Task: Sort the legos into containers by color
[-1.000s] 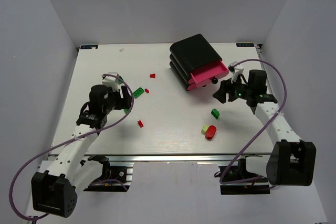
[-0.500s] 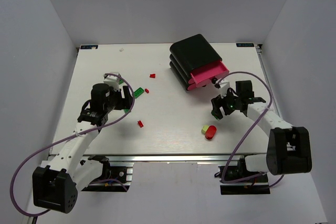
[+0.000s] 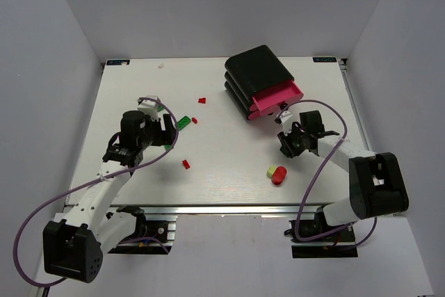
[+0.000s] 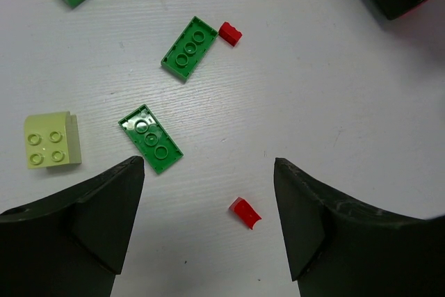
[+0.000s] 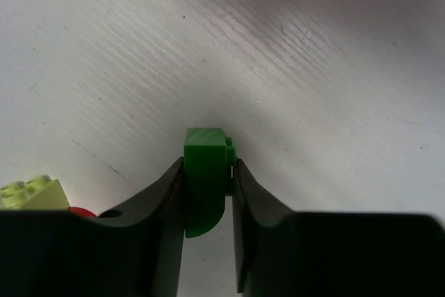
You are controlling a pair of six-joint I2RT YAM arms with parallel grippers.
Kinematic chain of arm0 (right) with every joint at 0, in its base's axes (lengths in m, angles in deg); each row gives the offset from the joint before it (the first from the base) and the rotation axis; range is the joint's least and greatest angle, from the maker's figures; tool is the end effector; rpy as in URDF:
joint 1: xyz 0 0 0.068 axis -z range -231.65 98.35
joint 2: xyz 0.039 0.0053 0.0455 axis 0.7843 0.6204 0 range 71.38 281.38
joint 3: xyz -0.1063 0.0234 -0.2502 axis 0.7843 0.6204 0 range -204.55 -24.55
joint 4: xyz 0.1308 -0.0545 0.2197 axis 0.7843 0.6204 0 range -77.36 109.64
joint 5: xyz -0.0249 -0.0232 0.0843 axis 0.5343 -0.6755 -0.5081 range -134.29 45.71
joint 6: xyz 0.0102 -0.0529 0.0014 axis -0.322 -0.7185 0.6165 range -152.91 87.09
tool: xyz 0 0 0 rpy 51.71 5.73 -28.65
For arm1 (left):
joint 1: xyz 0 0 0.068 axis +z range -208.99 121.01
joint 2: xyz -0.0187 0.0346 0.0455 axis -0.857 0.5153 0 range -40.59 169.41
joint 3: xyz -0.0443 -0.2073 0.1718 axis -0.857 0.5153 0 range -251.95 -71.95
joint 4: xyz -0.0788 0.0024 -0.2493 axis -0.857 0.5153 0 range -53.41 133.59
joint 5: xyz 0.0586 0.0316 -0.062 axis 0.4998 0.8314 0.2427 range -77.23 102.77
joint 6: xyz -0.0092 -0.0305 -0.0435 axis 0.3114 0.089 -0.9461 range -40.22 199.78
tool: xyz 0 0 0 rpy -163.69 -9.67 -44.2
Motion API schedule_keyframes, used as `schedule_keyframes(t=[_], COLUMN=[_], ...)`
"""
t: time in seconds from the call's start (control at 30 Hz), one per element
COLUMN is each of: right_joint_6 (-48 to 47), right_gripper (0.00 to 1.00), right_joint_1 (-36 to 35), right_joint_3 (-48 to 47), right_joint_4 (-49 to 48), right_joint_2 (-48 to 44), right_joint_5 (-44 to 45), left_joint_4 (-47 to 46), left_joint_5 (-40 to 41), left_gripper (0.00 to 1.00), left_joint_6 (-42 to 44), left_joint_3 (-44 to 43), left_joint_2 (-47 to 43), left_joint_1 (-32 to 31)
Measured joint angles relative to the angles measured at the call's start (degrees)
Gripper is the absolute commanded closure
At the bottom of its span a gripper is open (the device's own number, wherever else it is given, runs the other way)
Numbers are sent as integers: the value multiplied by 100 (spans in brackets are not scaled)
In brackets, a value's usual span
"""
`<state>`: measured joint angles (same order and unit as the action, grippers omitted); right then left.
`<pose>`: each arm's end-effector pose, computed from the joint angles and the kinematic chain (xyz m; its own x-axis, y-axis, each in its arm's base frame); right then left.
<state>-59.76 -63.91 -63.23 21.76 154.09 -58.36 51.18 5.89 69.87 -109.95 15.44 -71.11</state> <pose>0.2615 0.0656 0.1614 -0.5404 -0.5658 -0.6228 -0.6641 0.7413 -0.0972 0.2104 -0.0497 0.2547 -0.5721 -0.0519 -0.8185 0.2118 0.9548 -0.2086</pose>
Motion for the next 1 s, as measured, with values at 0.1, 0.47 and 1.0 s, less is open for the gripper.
schedule_keyframes(t=[0.1, 0.47, 1.0], right_joint_6=[-92, -903, -1408], right_gripper=[100, 100, 84], right_joint_1=[4, 13, -92], right_joint_3=[0, -2428, -4398], right_joint_4=[111, 2203, 1851], right_joint_2=[-76, -1373, 448], right_joint_5=[-68, -1408, -1386], left_joint_4=[0, 2, 42], left_joint_5=[-2, -173, -258], left_gripper=[15, 16, 9], left_joint_6=[-2, -7, -20], left_joint_3=[0, -15, -37], left_joint_2=[0, 138, 387], left_joint_1=[2, 2, -61])
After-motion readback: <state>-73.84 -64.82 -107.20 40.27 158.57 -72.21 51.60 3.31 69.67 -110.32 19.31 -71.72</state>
